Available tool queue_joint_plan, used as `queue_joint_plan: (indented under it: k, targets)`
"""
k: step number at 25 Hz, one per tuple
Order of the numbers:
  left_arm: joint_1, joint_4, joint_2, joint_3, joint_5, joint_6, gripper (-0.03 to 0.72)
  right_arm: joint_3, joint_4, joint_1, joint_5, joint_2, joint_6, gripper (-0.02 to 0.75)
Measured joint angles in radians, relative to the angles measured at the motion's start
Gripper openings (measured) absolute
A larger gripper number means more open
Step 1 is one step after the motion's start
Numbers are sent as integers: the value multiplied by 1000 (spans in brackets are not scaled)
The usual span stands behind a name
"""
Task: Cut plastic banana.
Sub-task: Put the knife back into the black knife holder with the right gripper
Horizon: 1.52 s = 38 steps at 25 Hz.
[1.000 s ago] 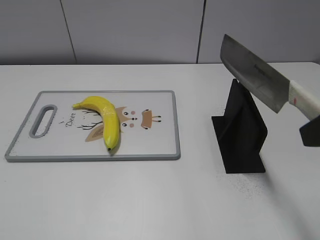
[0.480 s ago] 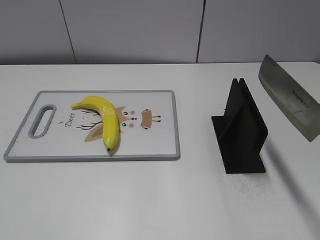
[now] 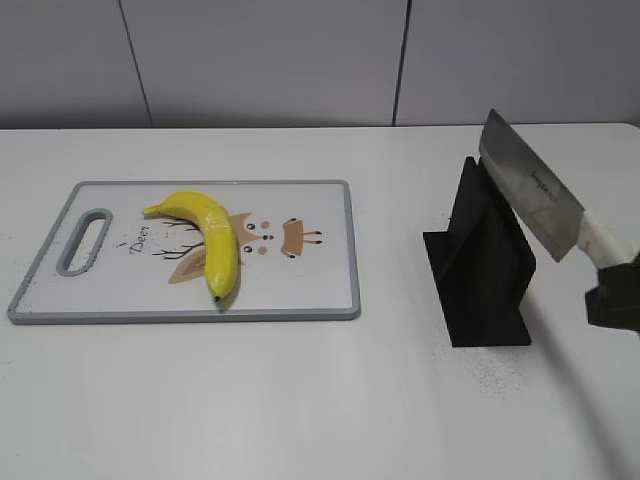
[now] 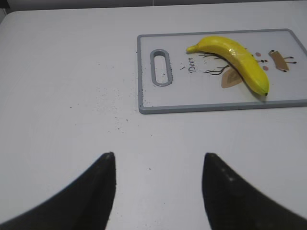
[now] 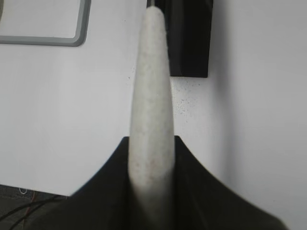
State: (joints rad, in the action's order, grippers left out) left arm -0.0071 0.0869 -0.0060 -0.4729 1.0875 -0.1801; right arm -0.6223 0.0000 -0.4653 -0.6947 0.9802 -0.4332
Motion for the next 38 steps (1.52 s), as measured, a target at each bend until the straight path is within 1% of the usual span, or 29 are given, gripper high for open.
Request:
queue_joint_plan:
  k: [5,9,15,19,28,38]
  targets:
    - [0,0,0,0,-1,1,550,0,-31,0,91,118,-32,162]
    - [0,0,0,0,-1,1,548,0,-37,0,136,142,-36,162]
    - [0,0,0,0,-2,1,540,-1,-37,0,138,114,-48,162]
    - [0,0,0,0,-2,1,537,-7,-71,0,138,90,-80,162]
    - [0,0,0,1,-2,1,535,-7,-90,0,130,172,-94,162]
    - [0,0,0,1,-2,1,535,-7,-97,0,185,242,-97,162]
